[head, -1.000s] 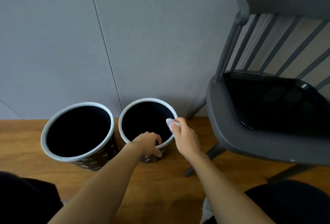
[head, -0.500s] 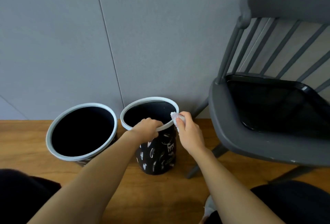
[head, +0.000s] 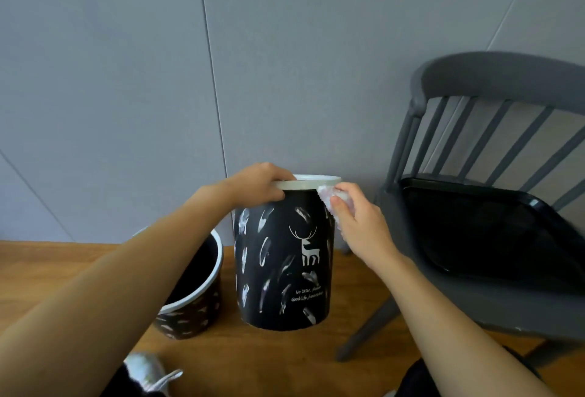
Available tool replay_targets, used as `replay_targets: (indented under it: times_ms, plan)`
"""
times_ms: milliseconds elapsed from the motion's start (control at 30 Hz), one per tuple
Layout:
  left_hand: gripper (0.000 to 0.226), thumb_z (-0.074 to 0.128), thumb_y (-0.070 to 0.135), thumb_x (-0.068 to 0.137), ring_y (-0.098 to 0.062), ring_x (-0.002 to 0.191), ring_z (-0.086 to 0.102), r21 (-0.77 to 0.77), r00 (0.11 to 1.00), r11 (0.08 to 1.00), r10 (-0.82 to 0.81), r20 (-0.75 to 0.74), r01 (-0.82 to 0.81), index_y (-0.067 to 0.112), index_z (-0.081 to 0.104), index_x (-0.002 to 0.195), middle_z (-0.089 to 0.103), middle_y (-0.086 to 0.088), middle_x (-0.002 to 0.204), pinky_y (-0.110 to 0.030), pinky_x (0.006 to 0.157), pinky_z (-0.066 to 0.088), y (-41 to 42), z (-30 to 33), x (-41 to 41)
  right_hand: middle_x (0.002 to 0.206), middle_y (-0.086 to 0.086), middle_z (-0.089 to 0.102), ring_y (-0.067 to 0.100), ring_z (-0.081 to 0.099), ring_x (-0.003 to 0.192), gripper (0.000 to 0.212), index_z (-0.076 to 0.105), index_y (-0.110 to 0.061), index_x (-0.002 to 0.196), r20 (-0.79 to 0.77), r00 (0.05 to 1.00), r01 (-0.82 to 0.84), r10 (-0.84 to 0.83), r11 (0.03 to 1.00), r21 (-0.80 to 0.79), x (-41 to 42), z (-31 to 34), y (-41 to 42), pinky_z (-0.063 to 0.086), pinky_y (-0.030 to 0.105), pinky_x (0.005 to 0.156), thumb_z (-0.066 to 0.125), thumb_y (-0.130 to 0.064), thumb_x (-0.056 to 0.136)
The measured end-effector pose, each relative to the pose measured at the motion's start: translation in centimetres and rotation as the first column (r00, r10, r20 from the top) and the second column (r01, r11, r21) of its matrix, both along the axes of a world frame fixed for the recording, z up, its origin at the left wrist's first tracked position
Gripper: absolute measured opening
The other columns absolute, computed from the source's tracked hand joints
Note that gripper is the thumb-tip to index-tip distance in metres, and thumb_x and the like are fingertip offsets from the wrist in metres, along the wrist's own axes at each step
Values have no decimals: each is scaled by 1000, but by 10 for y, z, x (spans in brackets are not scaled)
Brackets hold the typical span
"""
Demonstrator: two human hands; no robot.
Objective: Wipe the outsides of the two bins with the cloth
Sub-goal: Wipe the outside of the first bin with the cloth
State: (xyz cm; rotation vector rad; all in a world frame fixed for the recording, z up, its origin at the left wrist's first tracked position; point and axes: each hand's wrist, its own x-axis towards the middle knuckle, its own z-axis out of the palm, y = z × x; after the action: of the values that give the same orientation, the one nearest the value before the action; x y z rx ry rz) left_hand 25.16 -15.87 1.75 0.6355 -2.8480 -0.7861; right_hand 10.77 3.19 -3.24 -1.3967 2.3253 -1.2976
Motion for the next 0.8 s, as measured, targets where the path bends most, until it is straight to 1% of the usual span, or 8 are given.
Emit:
replay_targets:
  times_ms: [67,133,267,400,533,633,733,800]
  plan:
    - [29,59,11,82,0,69,53,-15,997,999,29,-69,-31,31,67,103,58,17,74,-10,56,35,-4,4,2,91,-30,58,-3,58,88,31,44,-59,103,27,1000,-5,6,1000,-24,0,4,-5,52,26,69,30,-78,83]
    - [20,62,19,85,-4,71,55,-42,993,998,46,-112,-51,28,66,102,62,12,78,-13,59,38,-7,2,2,94,-27,59,-2,58,91,34,45,-56,107,53,999,11,-9,999,-33,0,2,-11,51,27,72,30,-76,84]
    - [18,61,24,90,-18,86,60,5,994,998,69,-89,-69,21,64,108,66,2,94,-31,75,48,-19,-25,-5,99,-16,60,9,60,92,37,45,-46,115,27,999,37,-38,999,32,4,-16,-26,53,35,74,30,-66,88]
    - [19,57,22,93,-23,90,60,87,995,992,92,-22,-90,16,62,111,66,-3,97,-37,81,48,-28,-68,-12,100,-15,60,14,59,91,25,45,-46,113,-33,999,21,-17,992,128,2,-45,-39,50,35,71,34,-57,94]
    - [21,58,19,93,-21,90,58,166,995,981,91,49,-98,14,63,113,64,-3,98,-31,78,45,-36,-103,-19,97,-16,58,13,58,86,24,46,-42,113,-88,996,6,15,973,231,2,-79,-47,44,31,63,35,-54,96]
    - [18,59,18,92,-19,83,56,200,993,975,79,83,-94,13,64,109,62,-2,91,-27,68,42,-42,-123,-21,109,-12,63,13,59,89,26,47,-39,117,-122,992,7,29,957,290,0,-101,-53,42,30,64,35,-52,97]
    - [18,59,17,91,-20,83,57,208,991,974,72,111,-94,14,64,108,63,-3,91,-29,70,43,-49,-138,-23,113,-9,63,14,58,90,26,47,-39,119,-113,993,4,34,945,327,-2,-119,-57,40,29,64,36,-48,97]
    - [18,60,16,90,-18,80,55,206,991,975,62,117,-85,14,65,107,61,0,87,-25,65,40,-52,-145,-25,114,-7,63,17,58,89,26,47,-38,120,-106,994,1,38,939,345,-3,-127,-61,39,29,62,35,-46,97]
